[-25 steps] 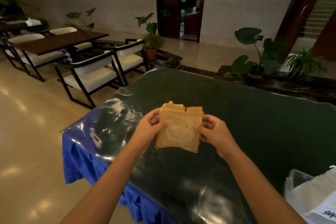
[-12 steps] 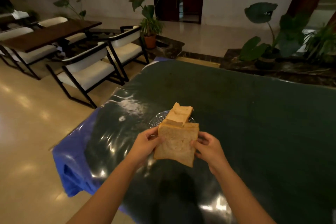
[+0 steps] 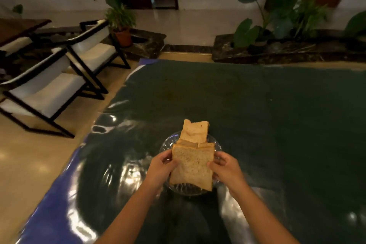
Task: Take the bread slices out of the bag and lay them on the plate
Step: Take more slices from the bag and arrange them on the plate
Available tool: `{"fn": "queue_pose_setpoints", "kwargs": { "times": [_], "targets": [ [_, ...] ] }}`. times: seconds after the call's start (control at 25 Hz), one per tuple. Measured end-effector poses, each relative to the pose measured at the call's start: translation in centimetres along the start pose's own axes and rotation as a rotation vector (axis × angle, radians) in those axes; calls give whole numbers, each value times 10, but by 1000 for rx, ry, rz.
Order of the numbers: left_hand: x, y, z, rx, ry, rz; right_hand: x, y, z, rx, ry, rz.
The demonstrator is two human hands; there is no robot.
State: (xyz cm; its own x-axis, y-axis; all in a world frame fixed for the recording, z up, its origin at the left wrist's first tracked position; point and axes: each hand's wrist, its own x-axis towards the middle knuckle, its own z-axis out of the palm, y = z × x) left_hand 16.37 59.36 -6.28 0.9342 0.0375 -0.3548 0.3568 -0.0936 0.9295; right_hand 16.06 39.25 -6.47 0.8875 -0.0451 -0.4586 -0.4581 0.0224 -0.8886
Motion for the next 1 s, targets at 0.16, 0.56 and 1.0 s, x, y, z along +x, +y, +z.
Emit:
{"fn": "queue_pose_setpoints", "kwargs": {
  "times": [0.16,0.56,1.0],
  "targets": [
    [45,-20,-9,73,-88,-22,22,18,24,14,156,19],
    [87,-56,-16,205,-131,25,56,48,52,-92,333,-4],
    [85,-68,-13,530,45,230,56,65,63,-386,516,-10]
  ]
}}
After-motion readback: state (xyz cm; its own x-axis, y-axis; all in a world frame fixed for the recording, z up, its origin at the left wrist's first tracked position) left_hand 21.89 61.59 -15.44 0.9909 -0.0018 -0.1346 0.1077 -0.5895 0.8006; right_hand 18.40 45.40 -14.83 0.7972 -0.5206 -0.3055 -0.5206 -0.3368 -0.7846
